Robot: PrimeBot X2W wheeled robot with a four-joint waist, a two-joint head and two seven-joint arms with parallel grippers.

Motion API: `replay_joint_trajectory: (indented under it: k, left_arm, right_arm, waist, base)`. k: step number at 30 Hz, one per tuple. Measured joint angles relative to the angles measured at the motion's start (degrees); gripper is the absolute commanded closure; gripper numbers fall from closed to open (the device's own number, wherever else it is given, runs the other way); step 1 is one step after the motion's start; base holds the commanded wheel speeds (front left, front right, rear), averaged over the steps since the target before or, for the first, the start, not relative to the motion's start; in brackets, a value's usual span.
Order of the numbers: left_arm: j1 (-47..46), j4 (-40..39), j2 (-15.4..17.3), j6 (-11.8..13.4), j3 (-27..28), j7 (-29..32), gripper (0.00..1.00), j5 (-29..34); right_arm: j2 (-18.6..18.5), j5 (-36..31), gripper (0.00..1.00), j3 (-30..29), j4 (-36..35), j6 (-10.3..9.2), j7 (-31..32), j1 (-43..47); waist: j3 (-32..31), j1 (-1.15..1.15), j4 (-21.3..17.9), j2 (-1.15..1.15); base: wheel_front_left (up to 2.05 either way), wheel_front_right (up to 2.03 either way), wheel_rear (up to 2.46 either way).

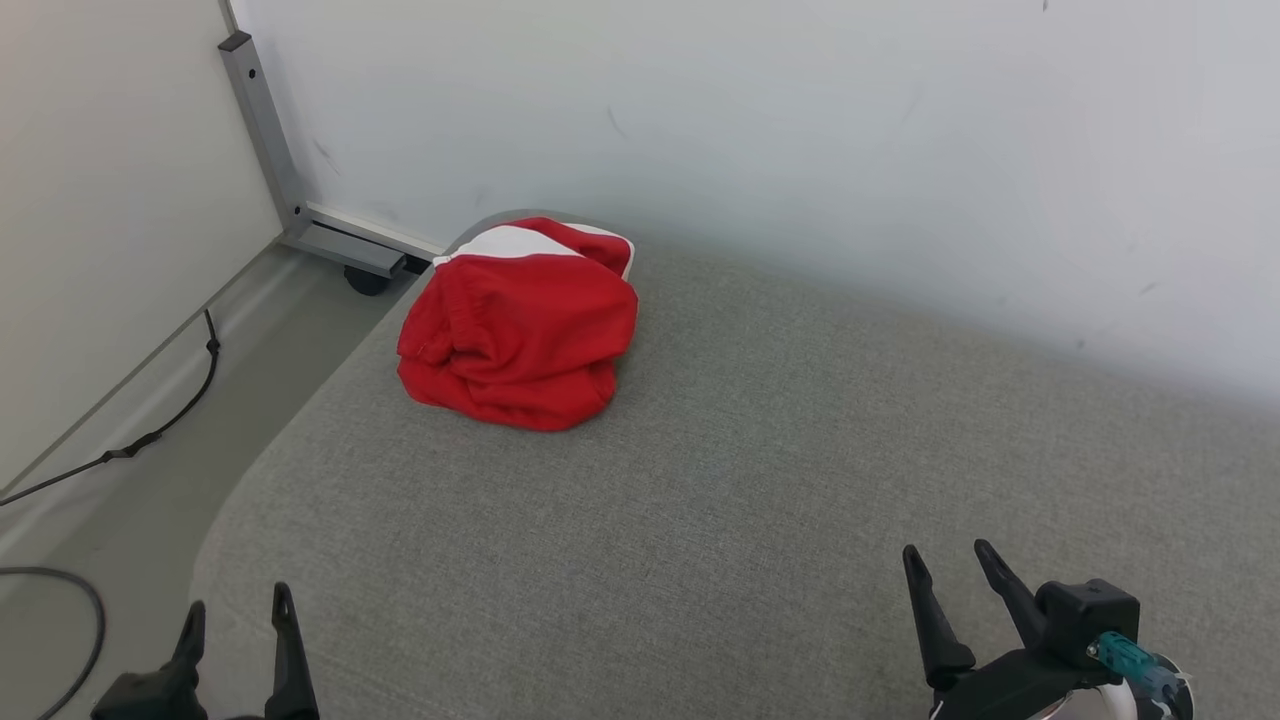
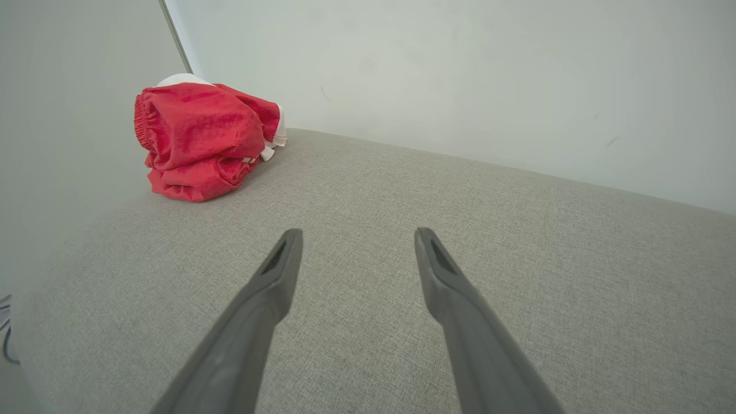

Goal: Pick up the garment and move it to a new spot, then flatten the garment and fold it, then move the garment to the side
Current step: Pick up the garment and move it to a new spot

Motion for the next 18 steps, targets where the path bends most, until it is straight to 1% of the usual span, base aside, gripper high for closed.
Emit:
replay_joint_trajectory:
  k: [11, 13, 15, 18]
  left_arm:
    - [0.73, -0.36, -0.05, 0.00, 0.05, 0.68, 0.00, -0.32]
    - [0.35, -0.34, -0.02, -0.01, -0.69, 0.91, 0.00, -0.13]
    - [-0.75, -0.14, 0.01, -0.26, -1.94, 1.21, 0.00, 0.19]
    - [-4.81, 0.86, 0.52, -1.30, -2.56, 1.79, 0.00, 0.19]
  right_arm:
    - [-0.07, -0.02, 0.00, 0.30, 0.27, 0.19, 0.08, -0.01]
    - [-0.08, -0.29, 0.00, 0.44, 0.27, 0.20, 0.27, -0.12]
    - [-0.10, -0.43, 0.00, 0.67, 0.29, 0.23, 0.56, -0.50]
    - [-0.12, -0.68, 0.00, 1.04, 0.32, 0.69, 0.84, -1.65]
  waist:
    - [-0.42, 0.00, -0.13, 0.00]
    - [-0.30, 0.00, -0.45, 0.00]
    - [-0.11, 0.00, -0.81, 0.00]
    - [0.19, 0.00, -1.63, 0.00]
  base:
    - [0.00, 0.00, 0.00]
    - [0.00, 0.00, 0.00]
    - [0.00, 0.00, 0.00]
    - [0.00, 0.00, 0.00]
